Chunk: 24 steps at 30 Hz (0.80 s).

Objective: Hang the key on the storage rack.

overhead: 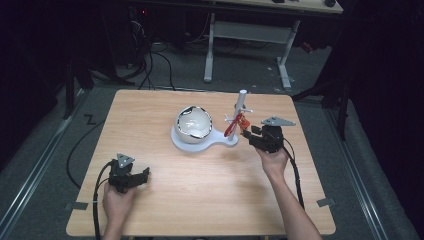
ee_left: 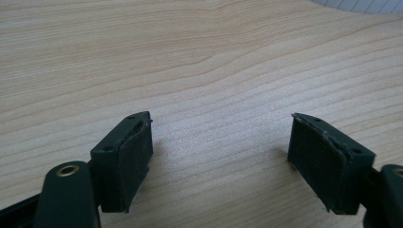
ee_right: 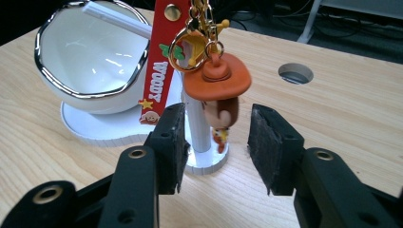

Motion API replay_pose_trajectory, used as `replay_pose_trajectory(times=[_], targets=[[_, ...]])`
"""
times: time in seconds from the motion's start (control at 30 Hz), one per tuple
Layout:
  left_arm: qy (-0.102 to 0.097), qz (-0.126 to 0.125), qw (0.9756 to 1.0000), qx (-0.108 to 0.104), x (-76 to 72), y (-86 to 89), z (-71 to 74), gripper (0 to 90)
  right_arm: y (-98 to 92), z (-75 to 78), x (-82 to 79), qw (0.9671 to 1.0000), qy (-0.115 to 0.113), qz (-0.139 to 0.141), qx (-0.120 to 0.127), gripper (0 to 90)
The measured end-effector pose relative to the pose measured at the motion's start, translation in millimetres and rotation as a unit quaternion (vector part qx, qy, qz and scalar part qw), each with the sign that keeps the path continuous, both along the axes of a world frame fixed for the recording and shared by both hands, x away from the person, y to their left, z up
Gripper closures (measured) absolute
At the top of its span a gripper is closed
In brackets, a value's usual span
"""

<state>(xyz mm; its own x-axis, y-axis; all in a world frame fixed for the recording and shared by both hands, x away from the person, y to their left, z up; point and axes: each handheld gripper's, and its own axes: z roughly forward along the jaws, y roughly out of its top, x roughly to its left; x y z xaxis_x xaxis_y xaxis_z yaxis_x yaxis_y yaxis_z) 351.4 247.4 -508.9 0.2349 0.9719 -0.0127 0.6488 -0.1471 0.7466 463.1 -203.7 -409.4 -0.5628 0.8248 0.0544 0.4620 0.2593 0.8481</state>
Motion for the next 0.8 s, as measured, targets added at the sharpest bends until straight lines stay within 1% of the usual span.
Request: replay_pose_trajectory(times=[0.23, 0.4, 0.6, 0.7, 0.73, 0.8], targets=[[0.0, 0.0, 1.0, 0.0, 0.0, -0.1, 0.0, 23.5, -15.3, 12.2, -13.2, 0.9999, -0.009, 0.005, 0.01, 56.6], [0.0, 0.0, 1.0, 0.0, 0.0, -0.1, -0.1, 23.5, -21.5, 13.7, -16.2, 0.9998, -0.007, 0.005, 0.02, 56.2], [0.0, 0.0, 1.0, 0.0, 0.0, -0.1, 0.0, 23.5, -25.2, 14.9, -21.3, 0.9996, -0.01, 0.007, 0.024, 56.2], [0.0, 0.0, 1.0, 0.0, 0.0, -0.1, -0.1, 23.5, -30.1, 14.9, -25.5, 0.9995, -0.008, 0.006, 0.031, 56.0], [0.0, 0.0, 1.0, 0.0, 0.0, -0.2, -0.1, 23.4, -32.8, 14.9, -27.7, 0.9992, -0.007, 0.01, 0.039, 56.1], [0.0, 0.0, 1.0, 0.0, 0.0, -0.2, -0.1, 23.4, -33.5, 14.9, -29.9, 0.9992, -0.008, 0.011, 0.038, 56.1]])
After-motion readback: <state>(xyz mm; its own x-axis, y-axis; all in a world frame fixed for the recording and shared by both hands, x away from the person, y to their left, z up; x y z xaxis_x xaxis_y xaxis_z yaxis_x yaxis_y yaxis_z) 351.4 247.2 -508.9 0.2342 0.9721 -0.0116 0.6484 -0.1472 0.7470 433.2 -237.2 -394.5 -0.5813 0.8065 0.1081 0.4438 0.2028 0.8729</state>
